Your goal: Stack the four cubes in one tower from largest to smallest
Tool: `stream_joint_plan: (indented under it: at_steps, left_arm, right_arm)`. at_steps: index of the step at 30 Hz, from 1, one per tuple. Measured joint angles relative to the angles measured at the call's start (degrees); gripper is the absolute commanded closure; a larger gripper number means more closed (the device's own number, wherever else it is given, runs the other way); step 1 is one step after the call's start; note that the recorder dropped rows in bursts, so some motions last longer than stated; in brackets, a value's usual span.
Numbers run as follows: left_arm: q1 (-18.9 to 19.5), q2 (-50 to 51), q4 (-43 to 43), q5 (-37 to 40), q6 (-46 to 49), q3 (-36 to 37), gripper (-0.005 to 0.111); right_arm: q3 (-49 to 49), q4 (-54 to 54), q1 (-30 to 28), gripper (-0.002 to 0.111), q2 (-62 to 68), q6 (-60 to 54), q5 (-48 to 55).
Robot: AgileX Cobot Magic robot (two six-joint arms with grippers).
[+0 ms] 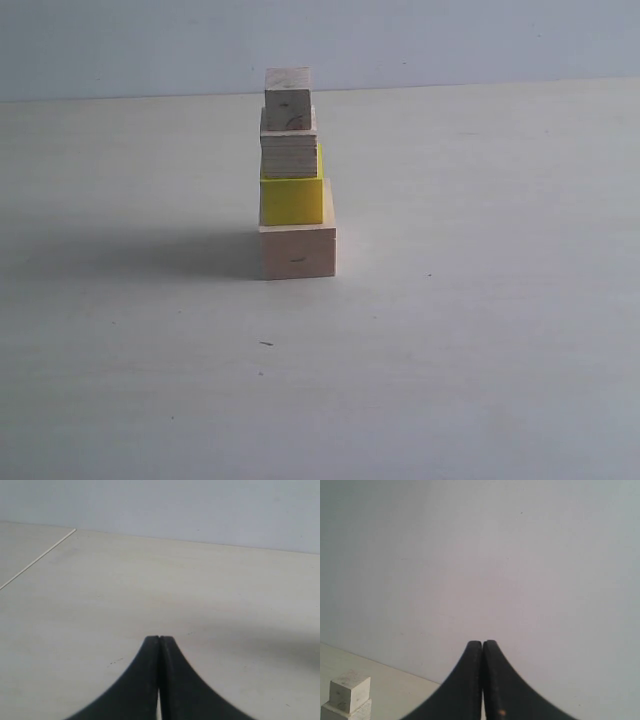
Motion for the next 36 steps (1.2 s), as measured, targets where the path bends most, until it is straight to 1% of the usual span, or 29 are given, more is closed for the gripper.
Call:
stream_joint_plan:
  at_steps: [9,11,14,18,20,22,33,35,36]
  left_arm:
    - [0.0,0.0,-0.2,0.0,0.0,0.0,0.107]
    - [0.0,0.0,-0.2,0.0,0.0,0.0,0.107]
    - [0.0,0.0,-0.3,0.1,0.0,0.0,0.107]
    - [0.0,0.0,-0.4,0.2,0.0,0.0,0.107]
    - [0.0,0.0,-0.4,0.2,0.0,0.0,0.107]
    - [0.0,0.0,-0.4,0.2,0.0,0.0,0.107]
    - [0.0,0.0,-0.4,0.3,0.0,0.0,0.107]
    - [0.0,0.0,-0.4,0.3,0.0,0.0,0.107]
    - [0.0,0.0,-0.4,0.3,0.0,0.0,0.107]
  right_arm:
    - [0.0,0.0,0.0,0.108,-0.1,0.0,0.0]
    - [0.0,0.0,-1.0,0.108,-1.2,0.4,0.8]
    - [0.2,0.0,-5.4,0.108,-4.2,4.1,2.2]
    - [3.0,-1.2,-13.5,0.108,-8.9,9.0,3.4]
    - [4.8,-1.4,-16.3,0.108,-10.7,9.8,3.6]
    - [6.4,-1.4,-17.9,0.108,-11.7,10.1,3.8]
    - [12.4,-1.6,-18.5,0.108,-12.0,10.8,4.6]
    - [13.6,-3.4,-18.5,0.108,-12.0,12.1,4.6]
    - [14.6,-6.1,-18.5,0.108,-12.0,14.8,4.6]
